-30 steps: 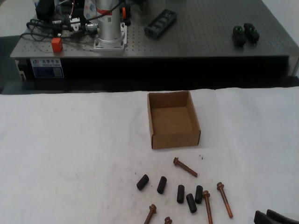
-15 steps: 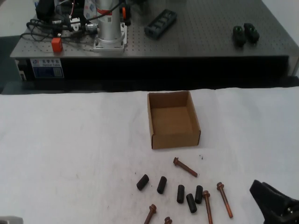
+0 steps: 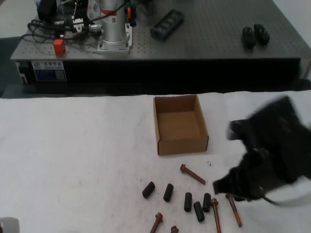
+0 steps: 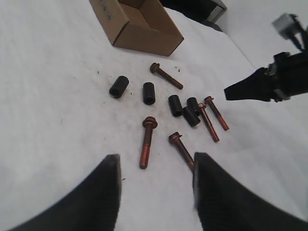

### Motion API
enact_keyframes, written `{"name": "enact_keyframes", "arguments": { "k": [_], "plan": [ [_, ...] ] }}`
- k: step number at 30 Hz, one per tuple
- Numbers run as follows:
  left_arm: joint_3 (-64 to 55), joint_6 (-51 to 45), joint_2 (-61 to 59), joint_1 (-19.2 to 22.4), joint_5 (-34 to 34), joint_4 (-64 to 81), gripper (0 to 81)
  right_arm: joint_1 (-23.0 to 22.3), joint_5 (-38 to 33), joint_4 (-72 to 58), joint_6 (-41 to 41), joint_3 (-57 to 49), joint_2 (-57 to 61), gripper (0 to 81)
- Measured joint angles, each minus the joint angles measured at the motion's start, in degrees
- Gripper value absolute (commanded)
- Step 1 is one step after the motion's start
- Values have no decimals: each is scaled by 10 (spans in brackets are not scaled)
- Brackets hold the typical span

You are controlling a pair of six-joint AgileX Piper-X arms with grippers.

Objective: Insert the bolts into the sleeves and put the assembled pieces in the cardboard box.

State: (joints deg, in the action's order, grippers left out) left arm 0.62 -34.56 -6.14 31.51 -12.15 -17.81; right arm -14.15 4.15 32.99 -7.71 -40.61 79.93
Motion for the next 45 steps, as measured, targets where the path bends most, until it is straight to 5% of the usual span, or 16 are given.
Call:
{"name": "enact_keyframes", "arguments": {
  "k": [8, 32, 38, 42, 45],
  "plan": [
    [0, 0, 0, 0, 0, 0, 348, 0, 15, 104, 30, -122, 150, 245],
    [0, 0, 0, 0, 0, 0, 348, 7, 14, 106, 32, -89, 168, 240],
    [0, 0, 0, 0, -7, 6, 344, 7, 13, 94, 35, -83, 167, 110],
    [0, 0, 0, 0, -28, 41, 248, 7, 12, 83, 45, -83, 166, 3],
    [-8, 27, -28, 0, -45, 46, 228, 7, 12, 76, 46, -83, 166, 16]
  ]
}}
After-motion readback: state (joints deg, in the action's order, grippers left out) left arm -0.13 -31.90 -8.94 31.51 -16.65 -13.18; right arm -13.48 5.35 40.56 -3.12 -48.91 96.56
